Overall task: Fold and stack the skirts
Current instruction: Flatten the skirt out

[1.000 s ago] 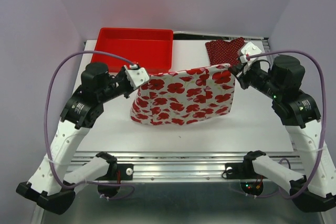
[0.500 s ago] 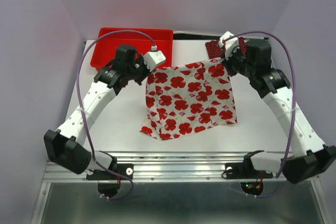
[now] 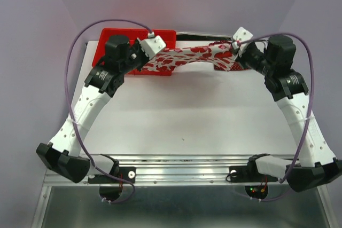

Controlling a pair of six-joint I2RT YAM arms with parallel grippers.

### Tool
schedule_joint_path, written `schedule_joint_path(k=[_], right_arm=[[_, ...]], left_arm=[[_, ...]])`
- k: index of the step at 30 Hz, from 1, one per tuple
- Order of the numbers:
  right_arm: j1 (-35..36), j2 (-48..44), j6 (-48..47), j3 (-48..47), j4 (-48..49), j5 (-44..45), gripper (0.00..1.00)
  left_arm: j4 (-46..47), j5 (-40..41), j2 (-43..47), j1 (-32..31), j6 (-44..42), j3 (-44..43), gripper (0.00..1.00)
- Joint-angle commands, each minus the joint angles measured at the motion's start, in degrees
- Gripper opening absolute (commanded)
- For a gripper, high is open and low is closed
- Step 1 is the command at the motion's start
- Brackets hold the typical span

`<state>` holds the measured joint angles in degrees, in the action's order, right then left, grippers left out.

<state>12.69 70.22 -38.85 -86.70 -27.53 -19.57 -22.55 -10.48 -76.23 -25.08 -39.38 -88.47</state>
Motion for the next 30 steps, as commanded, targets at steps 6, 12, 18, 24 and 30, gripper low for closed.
schedule_joint_path(k=[6,12,18,24,30], right_arm=[[-2.1,-13.6,-33.5,26.8,-23.1,-10.6,0.94],[-2.1,-31.1,-38.9,34.9,-22.5,-6.4,1.00],[-2.1,-13.5,-17.7,24.8,-14.7,-5.2,1.00],[-1.0,9.5,-1.9,11.3,-19.3,-8.8,0.88],[4.2,18.5,6.2,11.4,-15.1,-2.5,0.81]], left_arm=[[-12.4,-12.0,17.8,-5.8,-11.9,31.7,0.42],[-16.8,-18.3,39.2,-8.5,-12.5,34.9,0.84],[-13.2,-11.7,30.5,-8.5,-2.8,32.6,0.74],[-5.7,-5.7,14.8,-8.2,4.6,31.3,0.59],[-6.2,-1.4,0.0,-6.6,4.1,28.5,0.48]])
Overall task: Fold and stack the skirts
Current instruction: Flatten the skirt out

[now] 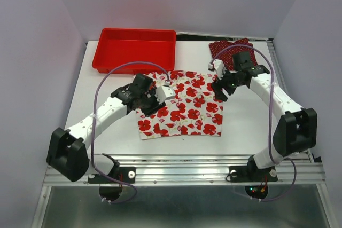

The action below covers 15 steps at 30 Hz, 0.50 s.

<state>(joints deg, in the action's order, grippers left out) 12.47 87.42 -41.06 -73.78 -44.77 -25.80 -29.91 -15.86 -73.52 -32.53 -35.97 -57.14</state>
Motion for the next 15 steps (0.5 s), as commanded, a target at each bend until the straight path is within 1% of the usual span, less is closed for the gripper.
schedule_joint_path(k=[1,3,6,7,10,11,15], right_arm=[[4.4,1.4,9.1,-1.5,3.0,3.7,0.81],[6.9,3.6,10.1,1.1,5.7,6.3,0.80],[8.4,8.0,10.5,3.5,7.1,9.4,0.79],[8.4,9.2,10.6,4.0,7.6,11.4,0.78],[8.4,12.6,9.7,6.4,9.6,14.5,0.76],[8.4,14.0,9.0,7.3,10.1,16.9,0.76],[8.9,15.3,7.1,9.7,8.7,20.7,0.73]], left_arm=[[1.7,4.0,-2.8,1.2,-0.2,-2.3,0.48],[4.2,5.6,-5.1,1.5,-2.4,-0.6,0.47],[4.9,6.8,-9.9,2.0,-2.3,-1.3,0.46],[4.8,6.9,-12.2,2.2,-1.8,-1.6,0.45],[5.4,6.5,-14.6,2.6,-0.7,-1.8,0.45],[5.7,6.5,-15.9,2.6,-0.6,-2.2,0.45],[5.5,6.8,-18.7,2.8,0.3,-4.1,0.45]])
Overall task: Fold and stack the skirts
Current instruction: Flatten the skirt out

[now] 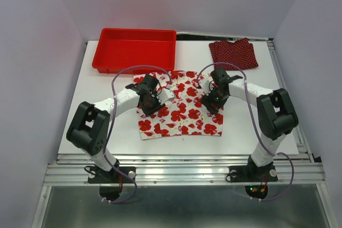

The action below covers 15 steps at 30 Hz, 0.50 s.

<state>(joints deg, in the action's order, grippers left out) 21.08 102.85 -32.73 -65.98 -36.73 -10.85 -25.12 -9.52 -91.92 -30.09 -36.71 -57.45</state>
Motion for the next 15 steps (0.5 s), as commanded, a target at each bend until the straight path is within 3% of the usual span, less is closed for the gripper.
schedule_joint_path(k=[1,4,9,15], right_arm=[[0.9,-0.5,-1.9,2.8,0.3,6.3,0.73],[4.0,-2.6,-4.4,6.5,-1.2,7.3,0.73],[18.4,-8.0,-3.0,16.7,-2.8,10.1,0.73],[25.6,-9.9,4.2,14.0,-6.5,-1.1,0.77]], left_arm=[[0.7,0.4,-0.6,0.5,1.2,-4.2,0.45],[0.2,-1.4,-2.3,1.2,2.5,-5.7,0.45],[-0.8,-6.6,-5.0,2.5,8.1,-7.8,0.44],[-1.8,-8.1,-10.4,2.4,12.9,-11.8,0.45]])
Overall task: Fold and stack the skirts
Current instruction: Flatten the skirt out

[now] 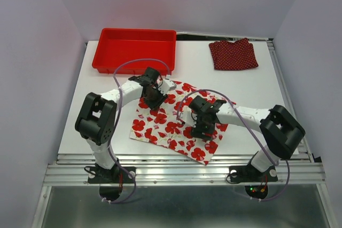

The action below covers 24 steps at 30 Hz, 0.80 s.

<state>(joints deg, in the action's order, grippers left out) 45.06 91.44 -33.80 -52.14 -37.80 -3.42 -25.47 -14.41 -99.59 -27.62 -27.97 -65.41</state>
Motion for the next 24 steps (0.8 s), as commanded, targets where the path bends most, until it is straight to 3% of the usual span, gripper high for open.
schedule_joint_path(k=[1,5,7,14,15,19,24], right_arm=[[2.2,1.1,5.7,-1.0,-6.0,-10.4,0.78],[2.2,-5.5,8.1,-10.2,-8.3,-20.6,0.83],[0.7,-5.8,7.8,-13.5,-11.1,-22.7,0.80],[-22.4,-16.5,4.9,-13.7,-10.9,-27.1,0.82],[-27.8,-16.8,5.0,-14.3,-10.9,-27.2,0.82],[-35.2,-14.5,4.6,-16.4,-11.9,-25.8,0.80],[-36.4,-8.6,1.7,-12.9,-11.9,-21.7,0.79]], left_arm=[[-1.5,-3.5,-3.9,-0.1,4.8,-4.9,0.45],[-3.4,-6.1,-14.3,-0.1,6.0,-14.8,0.43],[-4.3,-6.5,-17.9,-0.3,6.1,-19.2,0.43],[-10.6,-6.9,-32.5,-5.0,3.3,-39.9,0.43],[-11.4,-6.9,-33.2,-5.8,2.1,-41.7,0.43],[-10.6,-7.9,-33.0,-8.6,1.7,-46.5,0.45],[-6.7,-6.6,-22.0,-8.3,2.7,-39.1,0.49]])
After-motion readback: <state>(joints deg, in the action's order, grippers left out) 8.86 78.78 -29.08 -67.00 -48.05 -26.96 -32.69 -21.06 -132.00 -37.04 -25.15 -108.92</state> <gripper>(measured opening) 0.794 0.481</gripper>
